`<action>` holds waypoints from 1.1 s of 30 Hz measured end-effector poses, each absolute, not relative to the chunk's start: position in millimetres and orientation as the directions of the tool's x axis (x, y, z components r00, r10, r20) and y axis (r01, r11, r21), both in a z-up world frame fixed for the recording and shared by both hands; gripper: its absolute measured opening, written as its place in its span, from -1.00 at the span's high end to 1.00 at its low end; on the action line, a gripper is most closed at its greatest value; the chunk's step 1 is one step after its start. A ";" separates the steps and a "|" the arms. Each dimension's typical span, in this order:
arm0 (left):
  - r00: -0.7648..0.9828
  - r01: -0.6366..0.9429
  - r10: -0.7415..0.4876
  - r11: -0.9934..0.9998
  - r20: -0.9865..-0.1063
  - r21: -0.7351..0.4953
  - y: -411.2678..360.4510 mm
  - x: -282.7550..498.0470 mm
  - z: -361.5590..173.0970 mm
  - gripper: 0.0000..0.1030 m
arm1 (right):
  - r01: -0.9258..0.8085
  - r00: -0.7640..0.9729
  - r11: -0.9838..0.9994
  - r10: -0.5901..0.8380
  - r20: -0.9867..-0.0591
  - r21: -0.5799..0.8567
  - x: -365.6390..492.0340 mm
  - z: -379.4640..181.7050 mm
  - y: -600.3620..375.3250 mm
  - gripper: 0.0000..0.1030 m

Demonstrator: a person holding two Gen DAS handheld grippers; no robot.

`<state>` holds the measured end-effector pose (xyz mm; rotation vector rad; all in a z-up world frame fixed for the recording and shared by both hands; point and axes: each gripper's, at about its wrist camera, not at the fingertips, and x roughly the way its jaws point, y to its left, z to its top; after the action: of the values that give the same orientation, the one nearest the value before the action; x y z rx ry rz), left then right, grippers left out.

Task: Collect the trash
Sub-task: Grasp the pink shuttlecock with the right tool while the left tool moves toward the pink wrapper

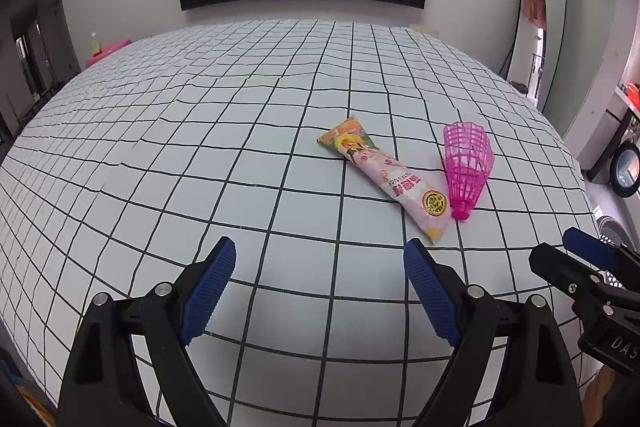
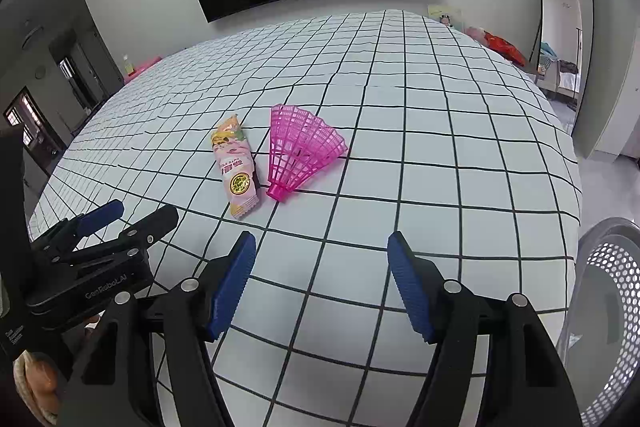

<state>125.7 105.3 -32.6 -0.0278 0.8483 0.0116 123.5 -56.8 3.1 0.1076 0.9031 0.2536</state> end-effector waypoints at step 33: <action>0.657 -0.095 0.035 0.995 -0.753 -0.037 130.8 140.6 -37.3 -0.63 | -0.055 0.538 0.984 0.174 -0.824 0.172 216.1 -21.0 -20.3 -0.27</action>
<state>140.6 130.8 -37.3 -0.0754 0.8506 0.0733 216.1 -20.3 -21.0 0.1309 0.9937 0.1367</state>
